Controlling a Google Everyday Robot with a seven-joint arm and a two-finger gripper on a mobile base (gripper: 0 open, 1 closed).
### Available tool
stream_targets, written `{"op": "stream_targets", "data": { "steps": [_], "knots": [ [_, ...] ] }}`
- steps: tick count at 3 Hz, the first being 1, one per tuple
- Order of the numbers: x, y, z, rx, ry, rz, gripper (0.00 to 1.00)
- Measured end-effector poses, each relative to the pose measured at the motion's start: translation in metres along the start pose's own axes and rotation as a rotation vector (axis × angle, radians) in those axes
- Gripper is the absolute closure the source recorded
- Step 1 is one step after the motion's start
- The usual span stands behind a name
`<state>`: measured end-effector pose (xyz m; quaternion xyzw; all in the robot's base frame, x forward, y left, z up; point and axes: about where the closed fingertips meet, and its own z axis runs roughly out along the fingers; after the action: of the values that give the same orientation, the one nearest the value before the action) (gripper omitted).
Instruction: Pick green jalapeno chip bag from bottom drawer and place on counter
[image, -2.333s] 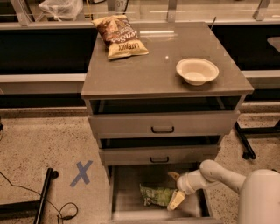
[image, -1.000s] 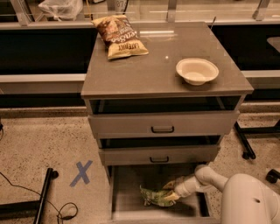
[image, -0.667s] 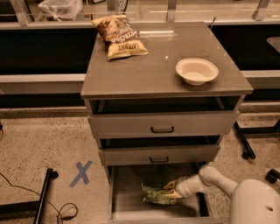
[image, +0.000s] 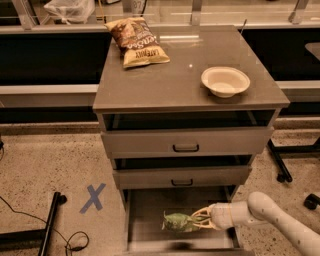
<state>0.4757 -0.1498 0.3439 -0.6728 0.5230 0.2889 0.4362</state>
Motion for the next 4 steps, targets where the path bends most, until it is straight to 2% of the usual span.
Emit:
{"op": "stream_targets", "data": {
  "steps": [1, 2, 3, 4],
  "knots": [
    [-0.057, 0.018, -0.03, 0.024, -0.068, -0.102, 1.0],
    [-0.131, 0.03, -0.075, 0.078, -0.066, -0.179, 1.0],
    [-0.19, 0.022, -0.11, 0.101, 0.01, -0.227, 1.0],
    [-0.237, -0.016, -0.134, 0.113, 0.105, -0.238, 1.0]
  ]
}}
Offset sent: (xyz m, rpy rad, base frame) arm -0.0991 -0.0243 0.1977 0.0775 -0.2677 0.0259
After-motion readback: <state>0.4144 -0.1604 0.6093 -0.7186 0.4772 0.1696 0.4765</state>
